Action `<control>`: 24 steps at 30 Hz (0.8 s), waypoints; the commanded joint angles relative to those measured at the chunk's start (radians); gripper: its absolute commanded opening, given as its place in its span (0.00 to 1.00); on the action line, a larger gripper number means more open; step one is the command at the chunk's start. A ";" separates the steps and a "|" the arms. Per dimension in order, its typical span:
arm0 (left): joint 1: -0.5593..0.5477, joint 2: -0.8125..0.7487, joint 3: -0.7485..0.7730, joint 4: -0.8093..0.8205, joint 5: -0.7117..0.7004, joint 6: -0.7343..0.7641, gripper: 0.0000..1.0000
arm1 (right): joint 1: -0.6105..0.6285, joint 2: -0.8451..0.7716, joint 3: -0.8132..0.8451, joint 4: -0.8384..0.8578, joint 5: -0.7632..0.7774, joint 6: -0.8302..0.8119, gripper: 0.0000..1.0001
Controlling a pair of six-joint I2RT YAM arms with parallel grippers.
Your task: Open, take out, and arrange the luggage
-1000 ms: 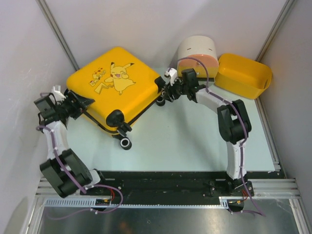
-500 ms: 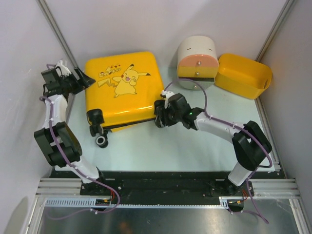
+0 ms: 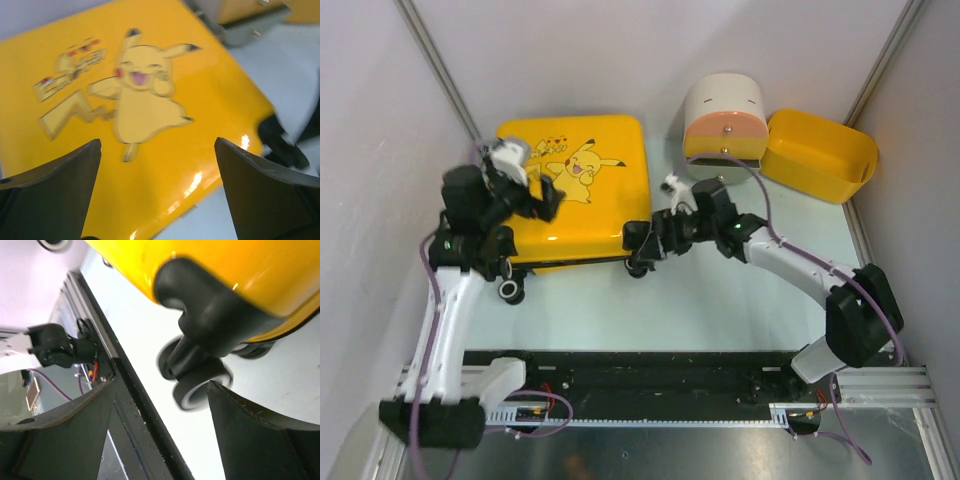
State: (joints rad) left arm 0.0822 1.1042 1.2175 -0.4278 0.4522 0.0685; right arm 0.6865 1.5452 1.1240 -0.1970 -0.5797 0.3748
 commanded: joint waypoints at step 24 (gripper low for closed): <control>-1.127 -0.003 -0.247 -0.187 -0.606 1.300 1.00 | -0.386 -0.128 -0.023 -0.068 -0.083 -0.135 0.79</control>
State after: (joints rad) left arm -1.0252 1.0134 0.9009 -0.6140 -0.0818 1.1728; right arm 0.3298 1.4502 1.1126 -0.2394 -0.6487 0.2741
